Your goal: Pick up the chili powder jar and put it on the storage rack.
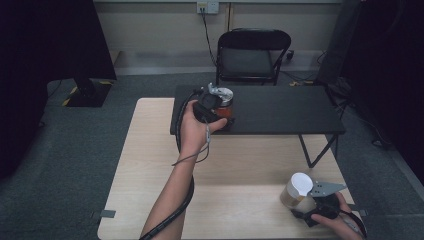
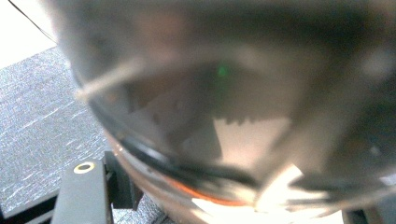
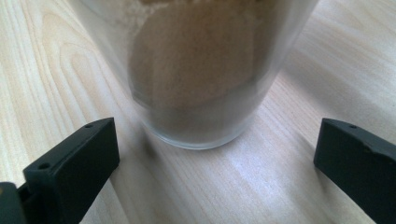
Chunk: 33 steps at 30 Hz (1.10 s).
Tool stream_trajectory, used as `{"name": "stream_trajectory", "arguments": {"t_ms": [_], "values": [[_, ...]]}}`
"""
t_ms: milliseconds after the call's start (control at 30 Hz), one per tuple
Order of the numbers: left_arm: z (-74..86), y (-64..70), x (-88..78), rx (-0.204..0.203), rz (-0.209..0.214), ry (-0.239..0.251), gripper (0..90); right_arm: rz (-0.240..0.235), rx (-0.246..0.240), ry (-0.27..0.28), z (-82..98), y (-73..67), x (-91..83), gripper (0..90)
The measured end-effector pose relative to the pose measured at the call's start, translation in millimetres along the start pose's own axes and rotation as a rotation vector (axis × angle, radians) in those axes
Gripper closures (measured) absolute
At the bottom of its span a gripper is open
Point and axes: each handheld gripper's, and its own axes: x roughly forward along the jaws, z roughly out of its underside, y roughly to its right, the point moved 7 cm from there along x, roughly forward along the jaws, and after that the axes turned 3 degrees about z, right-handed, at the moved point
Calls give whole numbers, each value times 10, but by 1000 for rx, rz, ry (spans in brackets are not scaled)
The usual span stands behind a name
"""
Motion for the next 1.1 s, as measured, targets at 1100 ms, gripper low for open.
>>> {"name": "stream_trajectory", "arguments": {"t_ms": [1100], "values": [[62,31,-155,-31,-27,23,23,0,0,0,0,0,0,0]]}}
